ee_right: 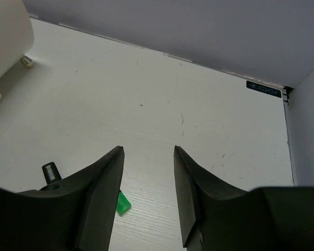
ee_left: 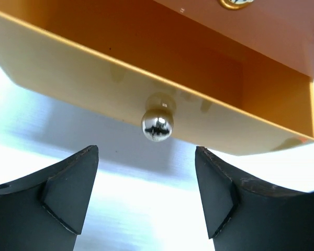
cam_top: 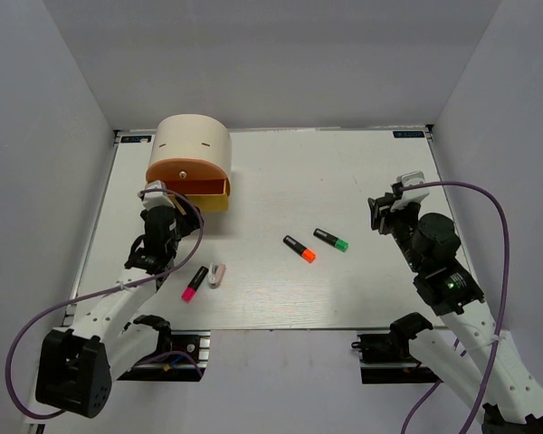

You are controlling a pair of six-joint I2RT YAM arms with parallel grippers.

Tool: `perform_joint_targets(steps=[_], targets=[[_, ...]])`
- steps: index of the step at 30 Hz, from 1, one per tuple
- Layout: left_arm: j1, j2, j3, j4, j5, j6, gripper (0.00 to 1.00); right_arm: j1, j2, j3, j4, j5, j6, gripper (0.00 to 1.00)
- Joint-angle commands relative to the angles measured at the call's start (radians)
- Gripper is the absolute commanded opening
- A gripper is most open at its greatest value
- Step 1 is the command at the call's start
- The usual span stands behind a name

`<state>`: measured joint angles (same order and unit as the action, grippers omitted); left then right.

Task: Sort the stationery into containers
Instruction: Open the drawer in the storage box, then pick up the pen from the center of the board.

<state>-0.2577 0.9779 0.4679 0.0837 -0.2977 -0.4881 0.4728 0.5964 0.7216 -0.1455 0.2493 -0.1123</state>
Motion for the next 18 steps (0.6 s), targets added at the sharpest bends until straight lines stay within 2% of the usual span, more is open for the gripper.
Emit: perform_joint_targets(steps=[1, 5, 10, 13, 18], targets=[[-0.003, -0.083, 0.041, -0.102, 0.026, -0.037, 0.84, 0.009, 0.009, -0.004, 0.035, -0.039, -0.015, 0.49], [-0.003, -0.247, 0.008, -0.183, 0.083, -0.072, 0.84, 0.006, 0.031, 0.004, 0.009, -0.114, -0.039, 0.55], [-0.003, -0.357, 0.017, -0.306, 0.187, -0.081, 0.84, 0.012, 0.112, 0.019, -0.061, -0.228, -0.095, 0.64], [-0.003, -0.366, 0.072, -0.338, 0.264, -0.049, 0.83, 0.018, 0.181, 0.051, -0.118, -0.318, -0.128, 0.65], [-0.003, -0.263, 0.218, -0.409, 0.417, 0.101, 0.82, 0.038, 0.379, 0.136, -0.187, -0.421, -0.168, 0.65]])
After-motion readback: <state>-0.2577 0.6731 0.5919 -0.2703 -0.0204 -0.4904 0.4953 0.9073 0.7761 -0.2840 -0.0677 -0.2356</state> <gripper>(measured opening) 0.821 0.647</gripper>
